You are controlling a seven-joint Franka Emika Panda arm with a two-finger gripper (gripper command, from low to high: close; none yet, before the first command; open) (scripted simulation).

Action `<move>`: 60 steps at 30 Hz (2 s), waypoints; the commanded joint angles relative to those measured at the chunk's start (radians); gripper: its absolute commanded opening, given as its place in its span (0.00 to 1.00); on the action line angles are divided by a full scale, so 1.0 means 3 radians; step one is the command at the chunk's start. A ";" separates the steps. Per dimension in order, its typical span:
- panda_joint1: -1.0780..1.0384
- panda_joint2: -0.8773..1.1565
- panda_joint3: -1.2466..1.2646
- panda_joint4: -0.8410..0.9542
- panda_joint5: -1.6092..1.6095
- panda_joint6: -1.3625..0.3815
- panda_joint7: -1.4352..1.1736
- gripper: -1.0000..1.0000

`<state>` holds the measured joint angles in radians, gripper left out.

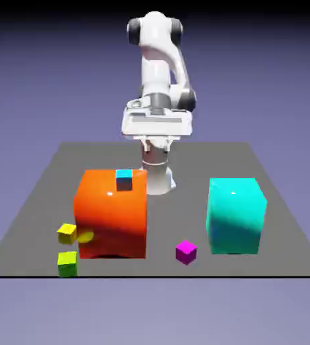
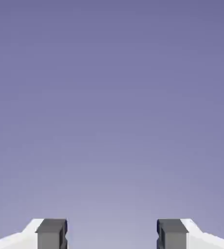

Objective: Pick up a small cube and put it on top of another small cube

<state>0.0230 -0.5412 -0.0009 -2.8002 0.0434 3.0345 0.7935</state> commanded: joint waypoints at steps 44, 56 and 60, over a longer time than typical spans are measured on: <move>0.0948 0.3423 0.0084 0.1488 0.5181 -0.0113 0.3622 0.00; 0.1212 0.2794 -0.0391 0.1183 0.3806 -0.0293 0.4778 0.00; 0.1450 0.3036 -0.0874 0.1630 0.3515 -0.0444 0.4704 0.00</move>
<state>0.4578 0.3697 -0.2629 -2.3111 1.0979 2.9022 2.2048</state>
